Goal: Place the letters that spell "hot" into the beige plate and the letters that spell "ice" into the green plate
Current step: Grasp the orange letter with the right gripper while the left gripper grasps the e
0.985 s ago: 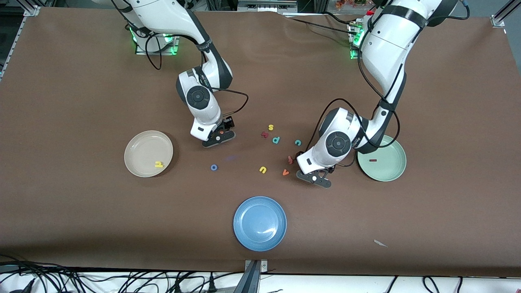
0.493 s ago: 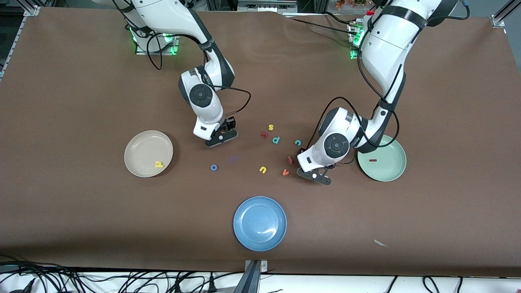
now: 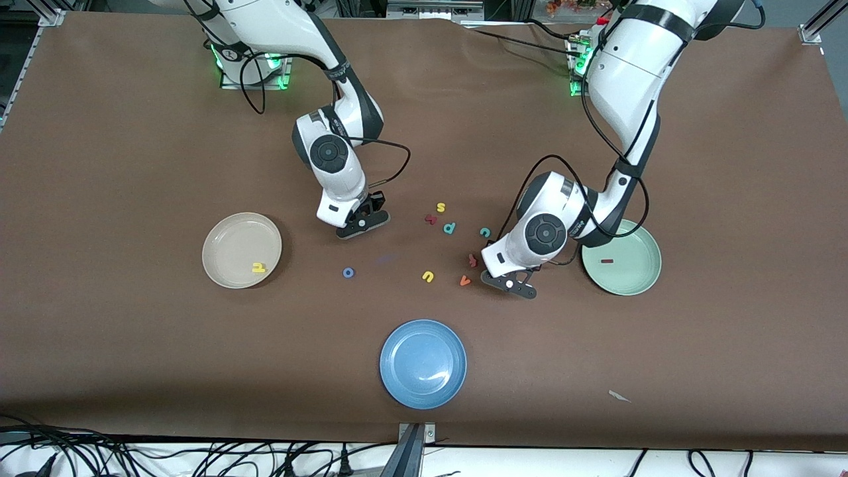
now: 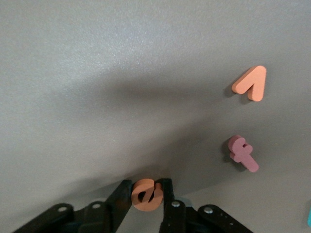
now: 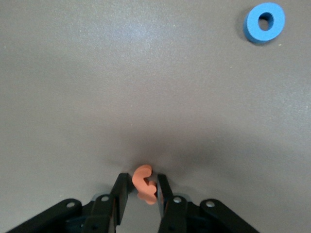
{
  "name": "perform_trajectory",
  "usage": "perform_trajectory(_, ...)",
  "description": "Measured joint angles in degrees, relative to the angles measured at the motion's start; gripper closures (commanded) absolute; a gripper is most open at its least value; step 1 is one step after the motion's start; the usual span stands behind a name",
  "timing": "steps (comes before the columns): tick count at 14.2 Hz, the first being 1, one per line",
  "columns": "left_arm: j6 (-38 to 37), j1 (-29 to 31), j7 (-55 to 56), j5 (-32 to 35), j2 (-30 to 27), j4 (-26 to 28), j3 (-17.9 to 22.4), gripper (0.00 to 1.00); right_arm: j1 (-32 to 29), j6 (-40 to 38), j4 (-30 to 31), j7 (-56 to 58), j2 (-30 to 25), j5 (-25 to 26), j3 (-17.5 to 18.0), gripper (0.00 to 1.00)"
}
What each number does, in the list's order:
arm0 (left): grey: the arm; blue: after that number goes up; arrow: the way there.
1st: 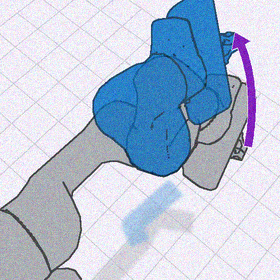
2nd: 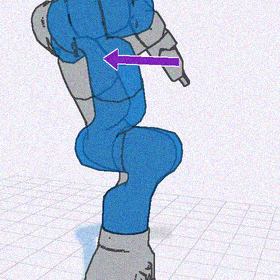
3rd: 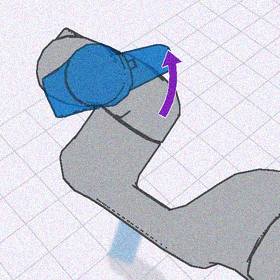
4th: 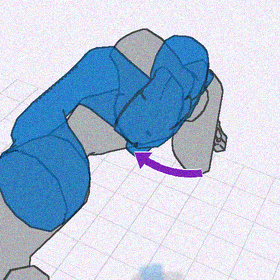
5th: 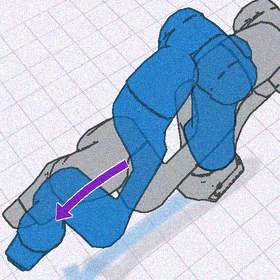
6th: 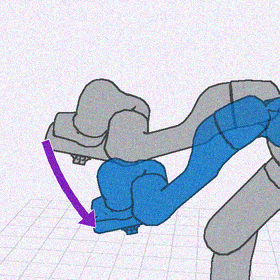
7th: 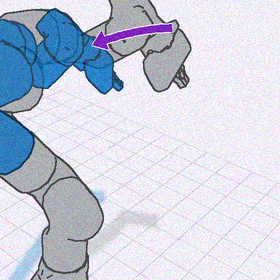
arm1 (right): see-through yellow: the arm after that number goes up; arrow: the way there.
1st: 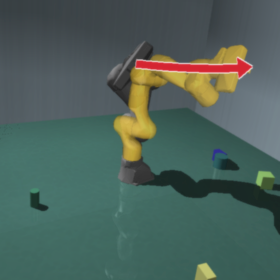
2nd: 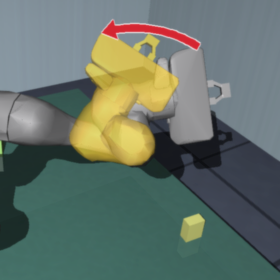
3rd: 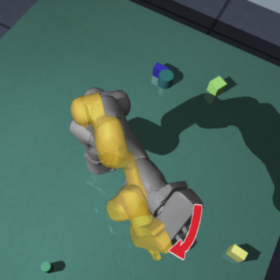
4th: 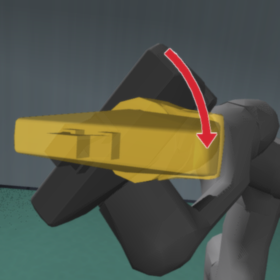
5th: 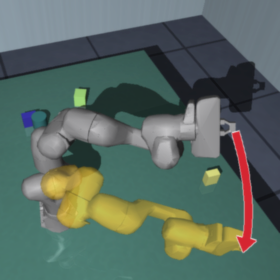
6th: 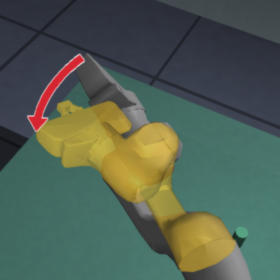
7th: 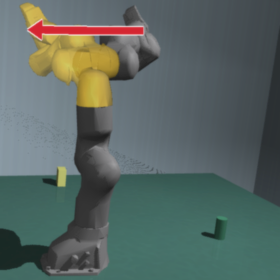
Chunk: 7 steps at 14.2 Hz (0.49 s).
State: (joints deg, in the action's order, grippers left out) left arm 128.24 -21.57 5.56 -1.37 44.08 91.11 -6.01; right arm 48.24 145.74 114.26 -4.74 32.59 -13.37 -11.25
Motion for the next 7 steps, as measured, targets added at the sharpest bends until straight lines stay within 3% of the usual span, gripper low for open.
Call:
perform_trajectory(4,-0.5,0.0,0.0,0.0,-0.2,0.1,0.0,0.83,0.1,0.1,-0.4,0.0,0.1,0.0,0.0,0.93)
perform_trajectory(7,-5.2,0.6,-0.3,0.0,-2.5,-0.3,0.6,0.82,-0.3,-0.5,-1.9,-0.1,0.4,0.0,-0.3,0.94)
